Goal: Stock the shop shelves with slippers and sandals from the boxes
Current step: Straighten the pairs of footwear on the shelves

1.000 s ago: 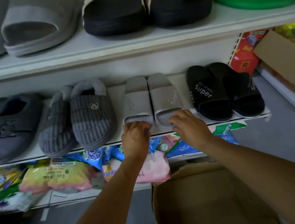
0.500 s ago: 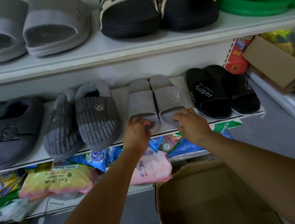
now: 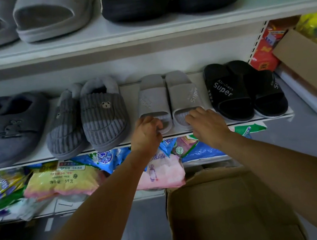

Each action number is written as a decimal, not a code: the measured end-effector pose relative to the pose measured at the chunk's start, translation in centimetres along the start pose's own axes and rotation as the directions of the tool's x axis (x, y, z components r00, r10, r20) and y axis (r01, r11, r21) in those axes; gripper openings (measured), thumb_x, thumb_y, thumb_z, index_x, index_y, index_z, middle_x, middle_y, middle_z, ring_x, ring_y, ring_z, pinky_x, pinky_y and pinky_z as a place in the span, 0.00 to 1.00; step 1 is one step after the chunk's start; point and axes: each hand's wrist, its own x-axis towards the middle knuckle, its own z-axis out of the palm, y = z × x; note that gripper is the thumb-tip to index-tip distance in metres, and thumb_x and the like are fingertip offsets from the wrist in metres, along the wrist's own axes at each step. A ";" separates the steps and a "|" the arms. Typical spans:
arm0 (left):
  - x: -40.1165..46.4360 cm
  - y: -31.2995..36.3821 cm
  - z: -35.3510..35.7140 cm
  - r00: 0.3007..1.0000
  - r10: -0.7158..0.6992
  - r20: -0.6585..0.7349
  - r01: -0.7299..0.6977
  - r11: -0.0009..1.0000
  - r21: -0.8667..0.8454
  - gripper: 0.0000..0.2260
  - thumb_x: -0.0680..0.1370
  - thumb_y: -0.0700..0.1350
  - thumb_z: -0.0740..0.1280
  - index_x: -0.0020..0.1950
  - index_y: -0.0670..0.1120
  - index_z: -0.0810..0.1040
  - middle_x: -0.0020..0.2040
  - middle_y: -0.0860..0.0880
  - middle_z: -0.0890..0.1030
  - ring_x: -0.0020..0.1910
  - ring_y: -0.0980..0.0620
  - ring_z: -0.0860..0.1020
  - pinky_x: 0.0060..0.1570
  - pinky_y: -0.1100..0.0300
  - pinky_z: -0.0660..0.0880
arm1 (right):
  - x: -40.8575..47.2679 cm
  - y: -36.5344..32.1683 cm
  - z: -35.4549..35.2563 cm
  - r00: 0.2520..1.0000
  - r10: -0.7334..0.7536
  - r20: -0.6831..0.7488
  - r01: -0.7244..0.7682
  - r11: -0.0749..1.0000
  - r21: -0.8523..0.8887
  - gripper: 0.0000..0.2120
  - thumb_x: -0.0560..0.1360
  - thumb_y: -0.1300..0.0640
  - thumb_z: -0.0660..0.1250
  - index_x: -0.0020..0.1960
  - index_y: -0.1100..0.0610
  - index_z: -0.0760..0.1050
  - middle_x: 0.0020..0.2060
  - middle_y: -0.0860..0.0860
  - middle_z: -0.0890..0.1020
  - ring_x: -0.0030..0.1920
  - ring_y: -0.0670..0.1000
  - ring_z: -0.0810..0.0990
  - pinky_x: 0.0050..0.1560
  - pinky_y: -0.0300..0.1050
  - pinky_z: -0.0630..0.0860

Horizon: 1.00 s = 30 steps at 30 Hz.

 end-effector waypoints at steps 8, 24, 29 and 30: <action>-1.0 0.5 -0.7 0.998 -0.026 0.051 0.026 1.000 0.006 0.14 0.72 0.40 0.70 0.58 0.46 0.78 0.60 0.47 0.75 0.62 0.46 0.69 0.57 0.56 0.69 | -0.6 -0.6 -1.2 0.995 0.083 0.046 -0.086 0.994 0.071 0.19 0.70 0.60 0.67 0.60 0.55 0.71 0.58 0.53 0.73 0.61 0.56 0.70 0.51 0.49 0.68; -8.3 -13.8 -9.2 0.813 -0.412 -0.411 0.398 0.909 -0.123 0.23 0.70 0.51 0.68 0.64 0.45 0.74 0.65 0.39 0.70 0.63 0.36 0.68 0.61 0.47 0.66 | 4.9 -15.9 -4.4 0.959 0.210 0.191 -0.280 0.588 0.759 0.25 0.74 0.53 0.68 0.69 0.52 0.66 0.61 0.57 0.73 0.59 0.58 0.75 0.58 0.48 0.72; -7.8 -18.6 -11.5 0.868 -0.469 -0.164 0.449 0.881 -0.148 0.32 0.71 0.53 0.73 0.70 0.47 0.66 0.68 0.40 0.65 0.64 0.37 0.65 0.63 0.48 0.64 | 8.0 -20.3 -3.9 0.907 0.354 0.227 -0.402 0.576 0.712 0.37 0.70 0.40 0.69 0.73 0.52 0.59 0.68 0.58 0.66 0.69 0.60 0.66 0.66 0.52 0.67; -7.4 -19.1 -11.7 0.876 -0.459 -0.146 0.444 0.887 -0.128 0.33 0.71 0.54 0.72 0.71 0.46 0.65 0.67 0.40 0.65 0.64 0.37 0.66 0.62 0.48 0.65 | 8.6 -21.2 -4.0 0.896 0.383 0.225 -0.426 0.598 0.678 0.39 0.70 0.37 0.68 0.73 0.52 0.58 0.69 0.58 0.65 0.70 0.60 0.64 0.66 0.53 0.67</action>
